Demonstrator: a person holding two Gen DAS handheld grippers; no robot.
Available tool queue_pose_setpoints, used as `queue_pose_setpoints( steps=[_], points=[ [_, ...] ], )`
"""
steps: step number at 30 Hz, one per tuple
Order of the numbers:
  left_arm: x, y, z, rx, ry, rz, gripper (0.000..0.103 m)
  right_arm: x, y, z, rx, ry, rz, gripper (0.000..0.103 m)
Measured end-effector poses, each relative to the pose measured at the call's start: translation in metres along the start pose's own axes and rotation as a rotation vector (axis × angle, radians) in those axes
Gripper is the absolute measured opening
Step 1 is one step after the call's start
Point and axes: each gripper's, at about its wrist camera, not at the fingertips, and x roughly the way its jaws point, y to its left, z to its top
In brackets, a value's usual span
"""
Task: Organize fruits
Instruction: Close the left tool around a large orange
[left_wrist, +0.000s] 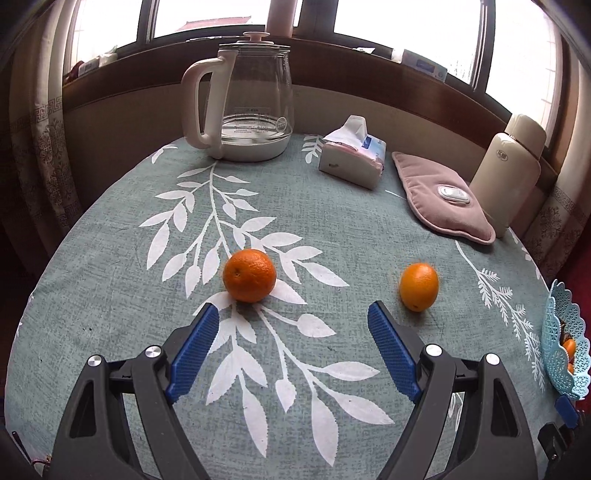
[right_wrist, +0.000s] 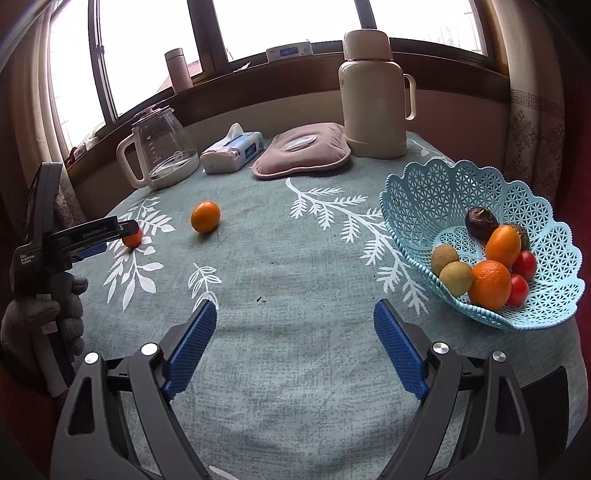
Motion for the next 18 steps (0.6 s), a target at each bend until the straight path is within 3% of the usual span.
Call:
queue_pose_setpoints(
  steps=[11, 18],
  points=[
    [0.029, 0.022, 0.02, -0.036, 0.018, 0.074, 0.082, 0.002, 0.0, 0.0, 0.003, 0.007, 0.005, 0.088],
    [0.047, 0.025, 0.024, -0.027, 0.058, 0.093, 0.065, 0.003, 0.0, -0.001, 0.006, 0.013, 0.007, 0.088]
  ],
)
